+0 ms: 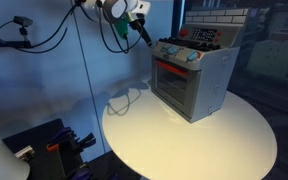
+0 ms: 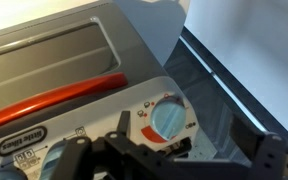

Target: Turn the first knob on the left to the left.

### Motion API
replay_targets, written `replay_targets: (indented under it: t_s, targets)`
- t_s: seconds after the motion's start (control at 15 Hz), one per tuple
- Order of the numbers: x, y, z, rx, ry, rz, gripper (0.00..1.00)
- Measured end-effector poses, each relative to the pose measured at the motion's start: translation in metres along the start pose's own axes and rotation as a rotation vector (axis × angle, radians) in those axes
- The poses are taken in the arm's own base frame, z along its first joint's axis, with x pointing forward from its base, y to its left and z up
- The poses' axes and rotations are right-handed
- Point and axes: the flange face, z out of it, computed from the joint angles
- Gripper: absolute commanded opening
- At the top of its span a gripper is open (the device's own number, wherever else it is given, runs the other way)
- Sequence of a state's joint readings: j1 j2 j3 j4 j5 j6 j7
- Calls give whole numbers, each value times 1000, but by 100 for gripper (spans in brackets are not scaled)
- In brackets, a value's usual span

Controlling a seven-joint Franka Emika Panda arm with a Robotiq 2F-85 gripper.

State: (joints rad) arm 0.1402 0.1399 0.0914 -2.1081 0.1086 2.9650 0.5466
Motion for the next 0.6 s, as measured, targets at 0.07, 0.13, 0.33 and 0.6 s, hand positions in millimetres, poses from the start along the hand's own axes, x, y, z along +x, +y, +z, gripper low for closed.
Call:
replay_targets:
  t_s: [0.07, 0.13, 0.33, 0.6]
  targets:
    - [1, 0, 0, 1, 1, 2, 100]
    - [2, -1, 1, 2, 3, 3, 100]
    - [5, -2, 3, 4, 6, 6, 100]
    - [8, -4, 7, 6, 8, 10, 100]
